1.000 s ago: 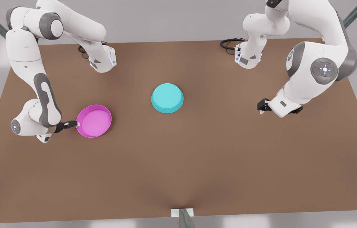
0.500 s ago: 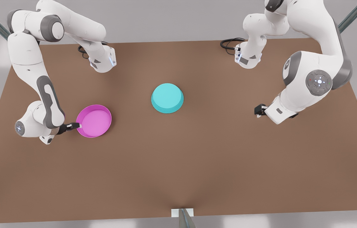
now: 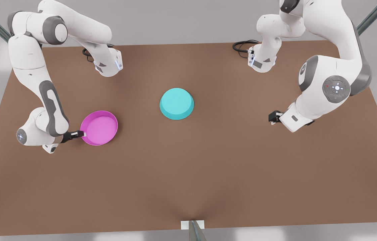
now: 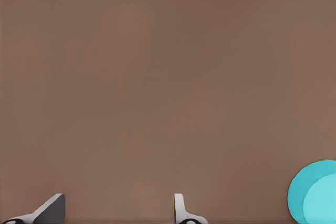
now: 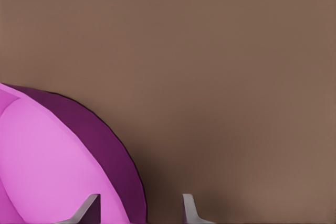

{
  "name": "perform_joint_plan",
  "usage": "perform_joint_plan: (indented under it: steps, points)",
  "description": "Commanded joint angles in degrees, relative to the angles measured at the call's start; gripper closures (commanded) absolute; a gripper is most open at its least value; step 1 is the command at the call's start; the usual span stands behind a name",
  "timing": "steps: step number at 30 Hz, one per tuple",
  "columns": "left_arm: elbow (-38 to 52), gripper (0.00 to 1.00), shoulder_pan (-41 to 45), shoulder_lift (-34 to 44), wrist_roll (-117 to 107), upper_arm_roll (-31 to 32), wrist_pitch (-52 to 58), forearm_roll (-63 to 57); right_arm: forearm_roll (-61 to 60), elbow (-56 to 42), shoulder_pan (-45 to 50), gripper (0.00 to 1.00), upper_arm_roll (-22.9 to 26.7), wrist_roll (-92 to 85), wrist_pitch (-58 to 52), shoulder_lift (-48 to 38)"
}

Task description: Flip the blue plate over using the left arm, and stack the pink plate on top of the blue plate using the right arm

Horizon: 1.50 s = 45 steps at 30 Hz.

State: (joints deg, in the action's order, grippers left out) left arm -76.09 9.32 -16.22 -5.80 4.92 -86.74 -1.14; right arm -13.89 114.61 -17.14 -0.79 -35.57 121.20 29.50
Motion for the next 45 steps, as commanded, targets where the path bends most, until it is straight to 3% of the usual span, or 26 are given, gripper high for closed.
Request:
perform_joint_plan:
  steps: [1,6,10,13,29,36,45]
  points:
    - [0.1,0.00,0.0,0.0,0.0,0.0,0.0,0.0,0.0,0.0,0.0,0.38,0.0,0.0,0.0,0.0]
    - [0.0,0.00,0.0,-0.2,0.0,-0.2,-0.1,-0.1,0.0,0.0,-0.1,0.49,0.0,-0.3,-0.1,-0.1]
    - [0.1,0.00,0.0,-0.1,0.0,-0.2,0.0,-0.1,0.0,-0.3,-0.1,0.51,0.0,-0.4,-0.1,0.4]
    - [0.1,0.00,0.0,-0.1,0.0,-0.1,-0.1,-0.1,0.0,-0.3,-0.1,0.59,-0.1,-0.4,-0.1,0.4]
    - [0.8,0.00,0.0,0.1,0.0,0.1,-0.1,0.0,0.1,-1.7,-0.8,0.59,-0.1,-2.7,-0.1,1.6]
    - [0.9,0.00,0.0,0.1,0.0,0.1,-0.1,0.0,0.0,-1.7,-1.0,0.72,-0.1,-3.5,-0.4,1.5]
    - [0.9,0.00,0.0,0.1,0.0,0.1,-0.1,0.0,0.0,-1.9,-1.0,0.73,-0.1,-3.5,-0.8,1.6]
